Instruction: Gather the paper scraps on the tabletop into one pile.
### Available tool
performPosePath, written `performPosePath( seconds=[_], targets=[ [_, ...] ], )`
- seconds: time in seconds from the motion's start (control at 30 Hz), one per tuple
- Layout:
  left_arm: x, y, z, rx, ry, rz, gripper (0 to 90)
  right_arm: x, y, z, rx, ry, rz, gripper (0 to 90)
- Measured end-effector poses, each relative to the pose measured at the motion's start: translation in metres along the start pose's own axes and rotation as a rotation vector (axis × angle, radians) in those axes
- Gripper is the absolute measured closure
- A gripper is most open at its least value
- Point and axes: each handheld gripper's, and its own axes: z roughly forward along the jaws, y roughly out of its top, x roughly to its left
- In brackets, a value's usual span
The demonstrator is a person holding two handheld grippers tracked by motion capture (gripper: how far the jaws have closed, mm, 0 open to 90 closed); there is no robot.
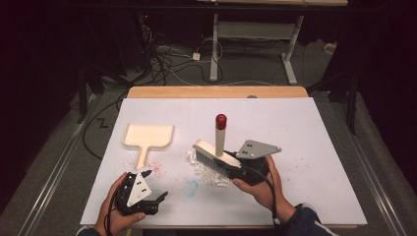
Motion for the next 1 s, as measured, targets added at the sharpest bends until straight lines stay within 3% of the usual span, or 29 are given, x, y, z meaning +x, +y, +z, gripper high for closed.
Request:
performPosePath(
  seconds=[0.27,0.47,0.57,0.7,0.9,1.0],
  targets=[
    [-0.003,0.002,0.001,0.006,-0.001,0.013,16.4,-0.024,-0.022,-0.055,0.047,-0.022,-0.053,67.8],
    [-0.004,0.003,0.002,0.012,-0.002,0.021,16.4,-0.033,-0.05,-0.083,0.102,-0.047,-0.041,67.8],
    [-0.004,0.004,0.004,0.013,-0.004,0.027,16.4,-0.035,-0.062,-0.081,0.138,-0.046,-0.035,67.8],
    [-0.005,0.006,0.005,0.017,-0.01,0.037,16.4,-0.029,-0.071,-0.064,0.198,-0.041,-0.067,67.8],
    [-0.005,0.005,0.007,0.014,-0.014,0.036,16.4,-0.017,-0.067,-0.04,0.176,-0.021,-0.059,67.9],
    [-0.004,0.005,0.006,0.002,-0.027,0.019,16.4,-0.014,-0.062,-0.025,0.156,0.014,-0.044,68.0]
  ],
)
